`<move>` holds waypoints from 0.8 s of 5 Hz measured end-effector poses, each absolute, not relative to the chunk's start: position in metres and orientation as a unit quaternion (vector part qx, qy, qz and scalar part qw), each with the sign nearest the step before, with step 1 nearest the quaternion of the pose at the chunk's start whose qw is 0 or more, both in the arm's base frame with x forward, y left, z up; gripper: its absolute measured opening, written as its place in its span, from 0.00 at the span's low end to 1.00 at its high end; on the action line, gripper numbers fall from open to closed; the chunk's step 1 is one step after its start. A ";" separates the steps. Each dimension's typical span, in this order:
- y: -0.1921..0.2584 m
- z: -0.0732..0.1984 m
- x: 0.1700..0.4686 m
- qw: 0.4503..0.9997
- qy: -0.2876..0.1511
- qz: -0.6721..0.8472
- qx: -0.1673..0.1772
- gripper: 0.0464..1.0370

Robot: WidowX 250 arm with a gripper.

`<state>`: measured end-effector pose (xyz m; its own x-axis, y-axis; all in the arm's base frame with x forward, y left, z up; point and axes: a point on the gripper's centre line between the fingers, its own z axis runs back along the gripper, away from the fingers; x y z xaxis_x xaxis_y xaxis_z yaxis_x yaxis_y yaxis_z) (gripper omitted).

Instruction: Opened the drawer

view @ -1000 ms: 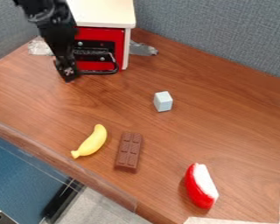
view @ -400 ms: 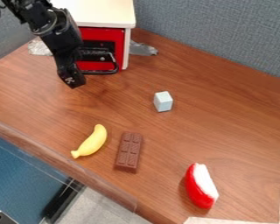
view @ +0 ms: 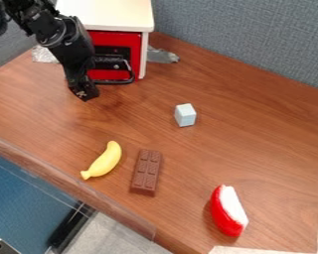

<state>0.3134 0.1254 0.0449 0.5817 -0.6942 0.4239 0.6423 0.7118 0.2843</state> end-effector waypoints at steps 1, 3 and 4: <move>0.126 0.039 0.315 0.889 -0.264 -0.370 0.046 0.93; 0.128 0.036 0.318 0.896 -0.289 -0.335 0.031 0.33; 0.123 0.035 0.316 0.895 -0.286 -0.341 0.023 0.17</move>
<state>0.3161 0.1233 0.0353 0.6042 -0.6235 0.4962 0.5971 0.7666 0.2361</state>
